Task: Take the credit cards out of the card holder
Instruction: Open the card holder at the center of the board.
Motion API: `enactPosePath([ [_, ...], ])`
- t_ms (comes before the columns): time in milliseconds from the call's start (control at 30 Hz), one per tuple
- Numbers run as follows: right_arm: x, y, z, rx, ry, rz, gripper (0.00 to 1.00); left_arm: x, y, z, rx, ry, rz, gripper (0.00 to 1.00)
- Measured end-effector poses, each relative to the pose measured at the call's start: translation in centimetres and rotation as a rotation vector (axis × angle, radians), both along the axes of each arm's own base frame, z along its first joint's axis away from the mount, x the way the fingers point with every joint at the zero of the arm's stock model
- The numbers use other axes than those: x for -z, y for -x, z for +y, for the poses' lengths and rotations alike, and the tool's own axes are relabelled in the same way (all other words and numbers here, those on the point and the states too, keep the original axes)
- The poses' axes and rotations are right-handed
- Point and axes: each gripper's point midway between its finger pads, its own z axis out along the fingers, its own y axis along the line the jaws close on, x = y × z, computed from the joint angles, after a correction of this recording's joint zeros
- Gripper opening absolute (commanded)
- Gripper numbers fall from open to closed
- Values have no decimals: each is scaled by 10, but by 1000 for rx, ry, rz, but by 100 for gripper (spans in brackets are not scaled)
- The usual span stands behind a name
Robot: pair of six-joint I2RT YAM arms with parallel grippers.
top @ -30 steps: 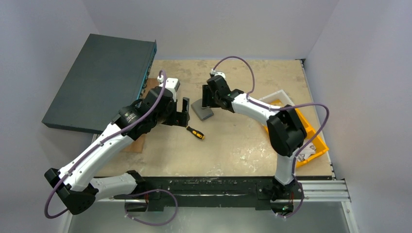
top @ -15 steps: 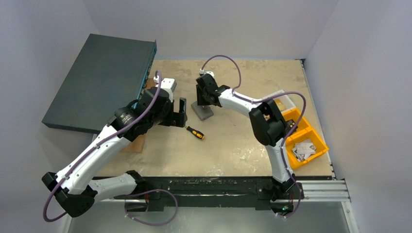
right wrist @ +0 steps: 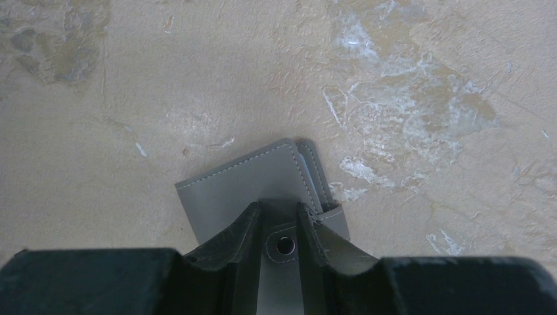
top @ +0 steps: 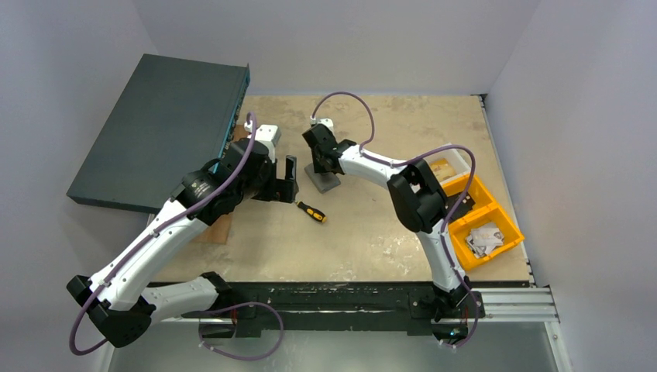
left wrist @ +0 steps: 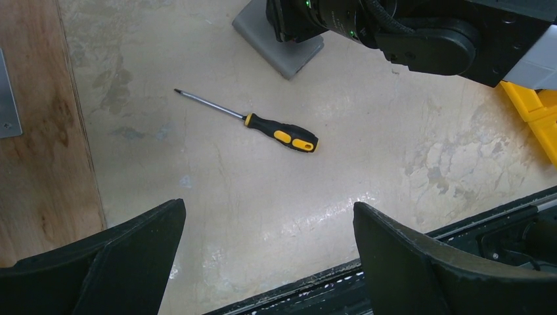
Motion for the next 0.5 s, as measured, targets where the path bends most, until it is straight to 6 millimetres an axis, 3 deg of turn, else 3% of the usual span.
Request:
enactPosePath([
  [67,0,0,0,3,2,-1,39,0,0,0,0,2,1,100],
  [133,0,1,0,4,4,-1,43,0,0,0,0,2,2,100],
  [400,1,14,-11,8,18,16,28,2,2,-2,4,12,13,100],
  [500,1,16,-10,6,19,18,34,2,2,-3,6,14,15,100],
])
